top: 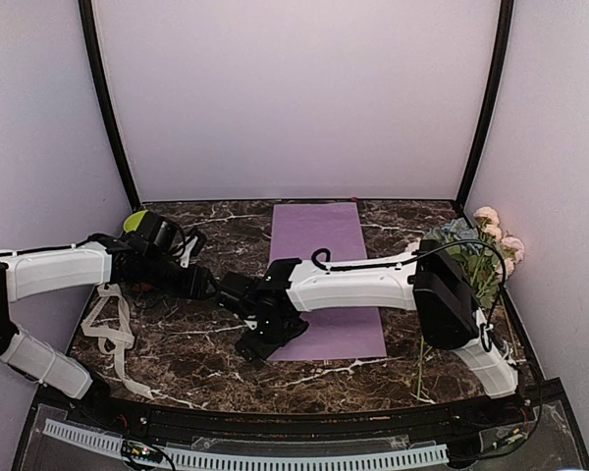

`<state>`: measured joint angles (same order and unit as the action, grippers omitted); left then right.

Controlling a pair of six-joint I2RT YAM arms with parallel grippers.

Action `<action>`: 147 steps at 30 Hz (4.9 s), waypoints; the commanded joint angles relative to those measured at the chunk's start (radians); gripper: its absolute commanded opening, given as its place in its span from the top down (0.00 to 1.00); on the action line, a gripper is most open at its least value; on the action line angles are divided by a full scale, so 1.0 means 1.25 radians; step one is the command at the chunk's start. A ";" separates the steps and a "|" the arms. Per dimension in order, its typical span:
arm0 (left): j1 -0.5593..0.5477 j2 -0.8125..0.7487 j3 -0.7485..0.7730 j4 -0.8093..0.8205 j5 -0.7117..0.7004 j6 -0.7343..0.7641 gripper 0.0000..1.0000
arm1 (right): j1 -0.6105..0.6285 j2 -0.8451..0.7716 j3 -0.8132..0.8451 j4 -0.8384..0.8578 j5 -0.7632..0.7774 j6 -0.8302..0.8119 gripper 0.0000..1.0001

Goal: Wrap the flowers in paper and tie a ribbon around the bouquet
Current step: Pick up the folded wrapping paper from the center of the board, then pass from the right arm to the left, then pass from the left arm to the right

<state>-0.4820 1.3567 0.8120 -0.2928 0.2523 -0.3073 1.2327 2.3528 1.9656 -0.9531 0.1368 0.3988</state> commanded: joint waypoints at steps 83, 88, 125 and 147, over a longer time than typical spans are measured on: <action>-0.310 -0.261 -0.087 0.278 -0.070 0.323 0.88 | -0.208 -0.544 -0.450 0.796 -0.503 0.132 0.94; -0.313 -0.239 -0.081 0.263 -0.064 0.322 0.99 | -0.215 -0.572 -0.528 0.756 -0.383 0.138 0.81; -0.326 -0.212 -0.059 0.234 -0.027 0.320 1.00 | -0.279 -0.671 -0.671 0.806 -0.586 -0.061 0.75; -0.326 -0.207 -0.059 0.225 -0.021 0.323 1.00 | -0.277 -0.613 -0.615 0.832 -0.667 -0.075 0.71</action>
<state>-0.8848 1.1015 0.7139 -0.0017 0.2104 0.0963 0.8825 1.5764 1.1706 0.0269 -0.6201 0.3130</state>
